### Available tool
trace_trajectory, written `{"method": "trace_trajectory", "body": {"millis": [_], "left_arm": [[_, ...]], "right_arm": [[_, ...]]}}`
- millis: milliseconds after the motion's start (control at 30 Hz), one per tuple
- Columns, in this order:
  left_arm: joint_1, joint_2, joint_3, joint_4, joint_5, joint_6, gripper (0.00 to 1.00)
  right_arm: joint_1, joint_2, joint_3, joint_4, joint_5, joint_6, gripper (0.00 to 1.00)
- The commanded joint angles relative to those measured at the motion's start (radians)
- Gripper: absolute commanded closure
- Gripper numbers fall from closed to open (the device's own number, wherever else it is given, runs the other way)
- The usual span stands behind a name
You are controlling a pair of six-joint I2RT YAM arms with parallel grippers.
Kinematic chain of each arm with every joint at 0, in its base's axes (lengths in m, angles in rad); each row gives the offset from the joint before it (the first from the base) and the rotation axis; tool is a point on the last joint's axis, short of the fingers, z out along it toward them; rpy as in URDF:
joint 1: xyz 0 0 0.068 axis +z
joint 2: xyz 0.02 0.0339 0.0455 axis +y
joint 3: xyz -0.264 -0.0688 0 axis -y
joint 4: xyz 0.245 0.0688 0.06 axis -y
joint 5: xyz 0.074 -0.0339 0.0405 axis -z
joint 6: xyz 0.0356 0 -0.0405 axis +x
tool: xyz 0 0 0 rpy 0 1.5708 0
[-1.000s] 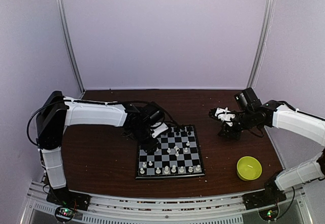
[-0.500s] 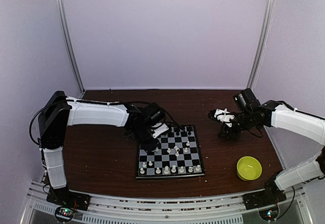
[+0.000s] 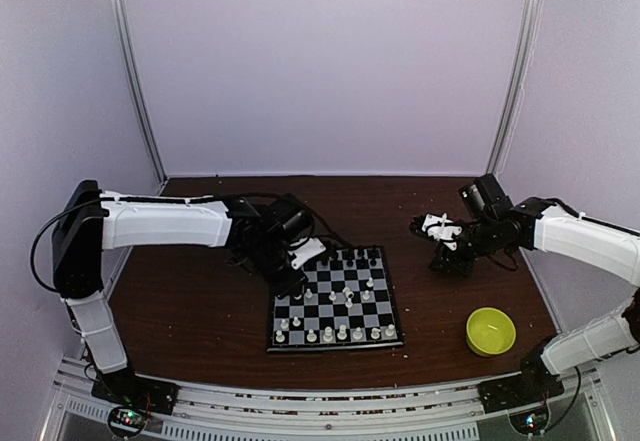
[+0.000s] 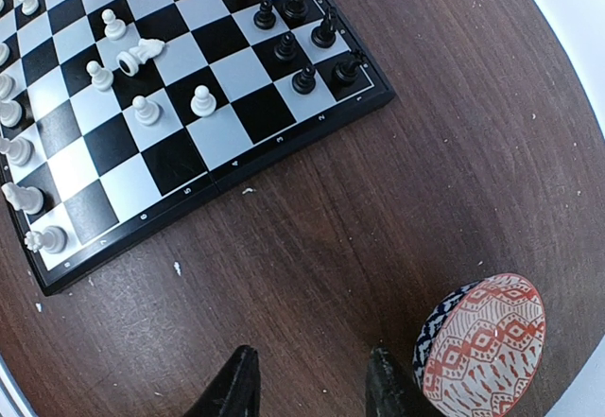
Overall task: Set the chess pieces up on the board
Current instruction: Pick up the pawn from the chessboard, then place the pawn on c2.
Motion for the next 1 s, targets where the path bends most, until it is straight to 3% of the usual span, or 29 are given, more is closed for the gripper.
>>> {"method": "trace_trajectory", "body": {"millis": [0, 400, 967], "left_arm": [[-0.044, -0.066, -0.010, 0.015, 0.135, 0.040, 0.95], [-0.101, 0.054, 0.037, -0.023, 0.102, 0.079, 0.94], [-0.113, 0.104, 0.057, -0.025, 0.103, 0.085, 0.89]], "right_arm": [[0.009, 0.006, 0.023, -0.012, 0.018, -0.009, 0.63], [0.010, 0.006, 0.023, -0.012, 0.023, -0.008, 0.62], [0.012, 0.011, 0.022, -0.013, 0.024, -0.009, 0.63]]}}
